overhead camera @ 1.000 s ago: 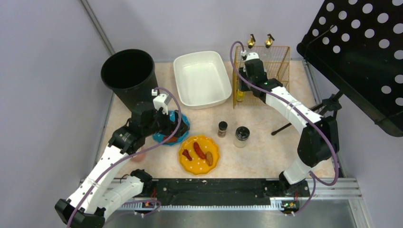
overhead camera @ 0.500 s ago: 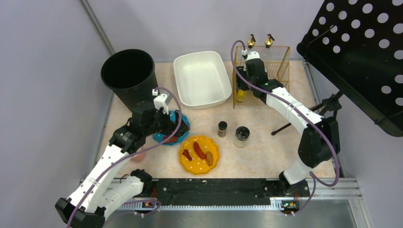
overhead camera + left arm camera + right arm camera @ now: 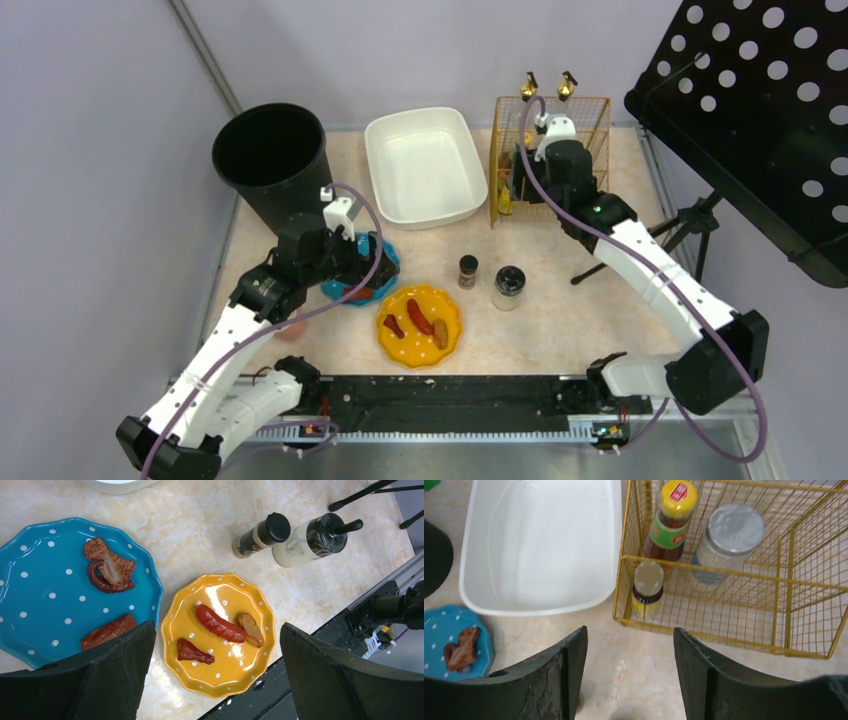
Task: Clear the kitchen counter
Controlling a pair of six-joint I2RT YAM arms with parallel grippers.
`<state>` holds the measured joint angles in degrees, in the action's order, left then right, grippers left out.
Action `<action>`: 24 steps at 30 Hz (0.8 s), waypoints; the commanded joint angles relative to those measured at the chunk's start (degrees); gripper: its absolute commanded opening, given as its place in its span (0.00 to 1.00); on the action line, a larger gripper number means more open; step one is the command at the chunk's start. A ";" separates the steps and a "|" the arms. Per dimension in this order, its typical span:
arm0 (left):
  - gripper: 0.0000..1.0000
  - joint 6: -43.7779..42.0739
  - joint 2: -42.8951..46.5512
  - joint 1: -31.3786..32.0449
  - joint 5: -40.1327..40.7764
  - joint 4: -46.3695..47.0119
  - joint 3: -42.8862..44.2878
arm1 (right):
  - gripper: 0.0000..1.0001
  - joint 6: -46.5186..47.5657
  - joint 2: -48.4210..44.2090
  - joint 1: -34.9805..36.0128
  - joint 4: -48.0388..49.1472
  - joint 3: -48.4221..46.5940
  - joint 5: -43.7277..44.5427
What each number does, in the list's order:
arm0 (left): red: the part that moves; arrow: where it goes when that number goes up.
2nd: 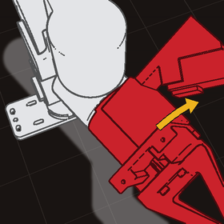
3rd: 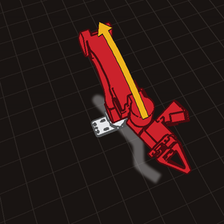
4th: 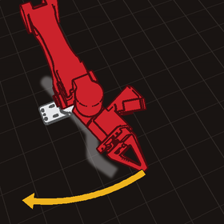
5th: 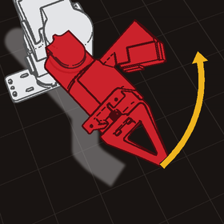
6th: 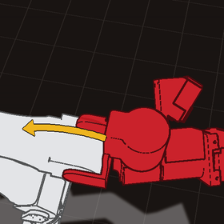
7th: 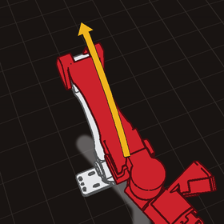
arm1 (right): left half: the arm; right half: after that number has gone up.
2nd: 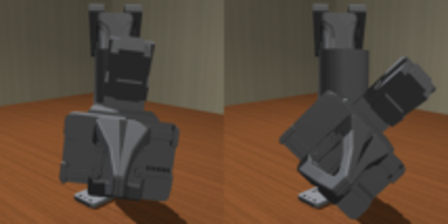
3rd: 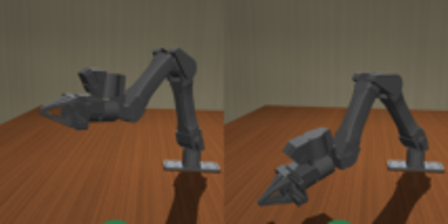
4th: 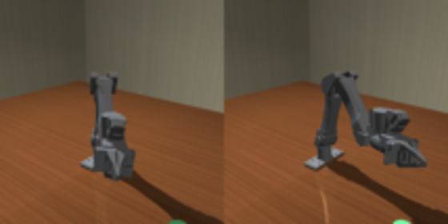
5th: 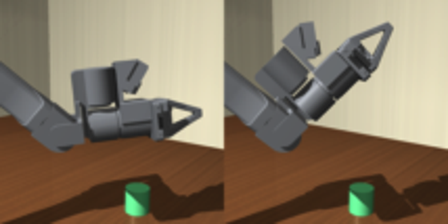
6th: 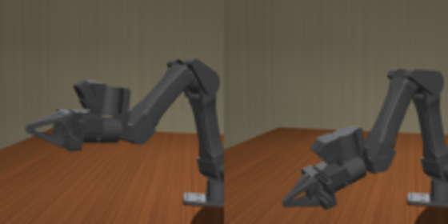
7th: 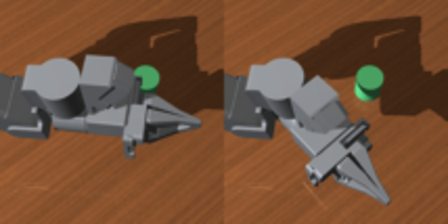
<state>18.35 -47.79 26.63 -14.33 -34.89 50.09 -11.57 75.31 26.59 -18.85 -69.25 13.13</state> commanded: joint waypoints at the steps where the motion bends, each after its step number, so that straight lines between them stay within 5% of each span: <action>1: 0.98 0.22 0.37 0.15 -1.01 0.96 0.03 | 0.63 -1.30 -6.06 4.05 -4.55 2.49 0.85; 12: 0.98 0.07 1.03 0.13 -1.07 0.99 0.01 | 0.70 -8.46 -15.89 14.10 -13.15 11.99 1.37; 17: 0.98 0.11 1.21 0.14 -0.80 1.01 0.02 | 0.87 -11.30 -17.21 16.81 -14.95 15.64 2.00; 24: 0.98 0.11 1.70 0.13 -0.70 0.96 0.03 | 0.92 -13.84 -18.13 17.27 -14.79 20.61 2.69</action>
<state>18.37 -47.35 26.68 -14.72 -34.92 50.09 -22.70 59.22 43.20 -34.00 -50.50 14.37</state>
